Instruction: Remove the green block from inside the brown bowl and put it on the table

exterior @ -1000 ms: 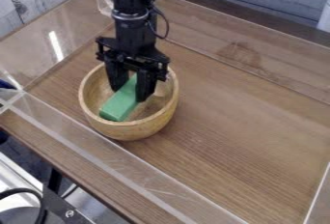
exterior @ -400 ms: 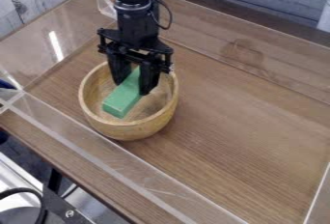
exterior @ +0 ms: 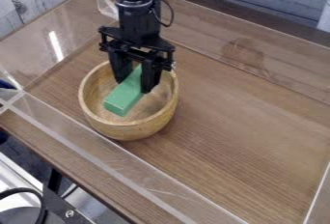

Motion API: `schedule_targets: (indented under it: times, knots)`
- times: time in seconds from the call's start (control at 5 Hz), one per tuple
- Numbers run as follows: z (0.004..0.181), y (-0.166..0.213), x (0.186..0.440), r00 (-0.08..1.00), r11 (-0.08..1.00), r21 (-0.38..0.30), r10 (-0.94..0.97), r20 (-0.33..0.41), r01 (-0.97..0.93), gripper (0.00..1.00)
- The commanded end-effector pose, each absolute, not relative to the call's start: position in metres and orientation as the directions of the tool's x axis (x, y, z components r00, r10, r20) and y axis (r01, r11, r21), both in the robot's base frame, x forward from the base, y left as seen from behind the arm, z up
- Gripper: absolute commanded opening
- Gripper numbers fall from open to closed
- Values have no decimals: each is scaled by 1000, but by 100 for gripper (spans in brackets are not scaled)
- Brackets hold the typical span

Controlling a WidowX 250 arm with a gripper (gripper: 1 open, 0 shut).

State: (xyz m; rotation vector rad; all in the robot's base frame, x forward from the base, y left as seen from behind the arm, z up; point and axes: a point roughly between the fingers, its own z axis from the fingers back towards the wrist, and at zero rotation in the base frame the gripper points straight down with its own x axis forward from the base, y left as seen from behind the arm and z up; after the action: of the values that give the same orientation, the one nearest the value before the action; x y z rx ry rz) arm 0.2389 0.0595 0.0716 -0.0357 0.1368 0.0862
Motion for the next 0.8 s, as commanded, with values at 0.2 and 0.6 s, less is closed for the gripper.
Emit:
schedule_targets:
  times: [0.2, 0.6]
  knots:
    - [100, 58, 253, 996, 997, -19, 80, -40, -81, 0]
    - [108, 39, 258, 998, 997, -43, 57, -32, -58, 0]
